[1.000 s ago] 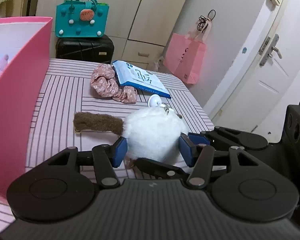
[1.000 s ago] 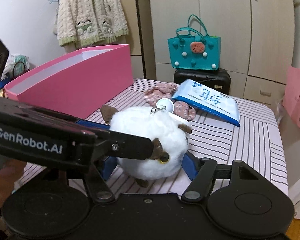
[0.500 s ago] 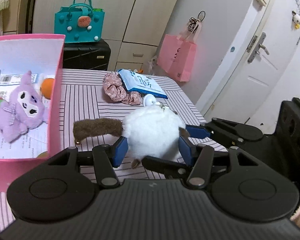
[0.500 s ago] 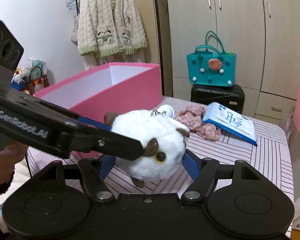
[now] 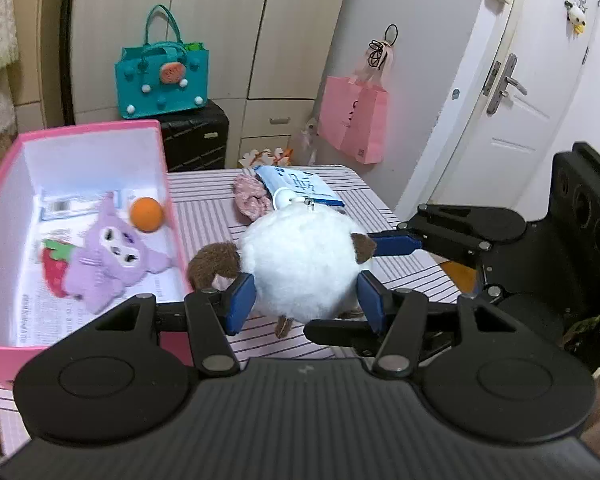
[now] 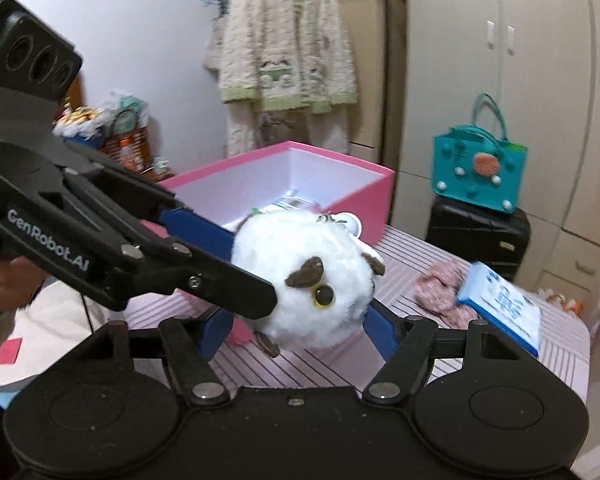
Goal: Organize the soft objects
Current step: 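Lift the white plush with the left tool and carry it toward the pink box, then lower the white plush into the pink box and open the left tool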
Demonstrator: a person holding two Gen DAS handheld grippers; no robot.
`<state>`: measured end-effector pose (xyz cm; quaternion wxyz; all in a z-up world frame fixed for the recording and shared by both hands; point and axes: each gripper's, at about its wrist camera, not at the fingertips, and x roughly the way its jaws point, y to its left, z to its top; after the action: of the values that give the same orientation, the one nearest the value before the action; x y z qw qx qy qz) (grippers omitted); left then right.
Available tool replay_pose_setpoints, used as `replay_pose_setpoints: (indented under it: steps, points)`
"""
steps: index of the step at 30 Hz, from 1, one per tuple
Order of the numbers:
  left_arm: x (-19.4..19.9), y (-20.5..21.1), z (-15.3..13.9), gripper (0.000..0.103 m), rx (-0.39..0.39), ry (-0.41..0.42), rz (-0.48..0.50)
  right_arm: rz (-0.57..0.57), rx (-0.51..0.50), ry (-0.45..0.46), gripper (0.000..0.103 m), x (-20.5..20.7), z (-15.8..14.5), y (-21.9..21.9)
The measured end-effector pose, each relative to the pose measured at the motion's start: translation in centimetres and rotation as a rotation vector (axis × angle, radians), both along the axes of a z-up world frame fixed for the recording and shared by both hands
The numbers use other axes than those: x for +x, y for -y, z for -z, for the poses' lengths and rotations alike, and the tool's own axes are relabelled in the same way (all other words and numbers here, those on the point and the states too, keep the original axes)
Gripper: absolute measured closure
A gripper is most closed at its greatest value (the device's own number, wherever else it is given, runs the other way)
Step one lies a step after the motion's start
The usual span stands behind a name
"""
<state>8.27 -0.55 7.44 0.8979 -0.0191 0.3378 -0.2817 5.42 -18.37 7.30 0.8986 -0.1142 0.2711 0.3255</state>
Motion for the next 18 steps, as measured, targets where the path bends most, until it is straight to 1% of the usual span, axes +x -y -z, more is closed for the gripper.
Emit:
replay_pose_setpoints:
  steps: [6, 9, 14, 18]
  points:
    - [-1.2, -1.9, -1.7, 0.048, 0.036, 0.034, -0.039, -0.055, -0.019, 0.021, 0.026, 0.0, -1.3, -2.3]
    - [-1.7, -2.9, -2.3, 0.048, 0.050, 0.050, -0.064, -0.080, -0.029, 0.047, 0.026, 0.0, -2.0, -3.5]
    - [-2.0, -5.2, -3.8, 0.048, 0.039, 0.071, -0.114, -0.125, -0.030, 0.100, 0.026, 0.5, -3.6, -5.8]
    - [-1.9, -7.0, -5.0, 0.048, 0.031, 0.089, -0.151, -0.154, -0.024, 0.117, 0.026, 1.4, -4.9, -7.3]
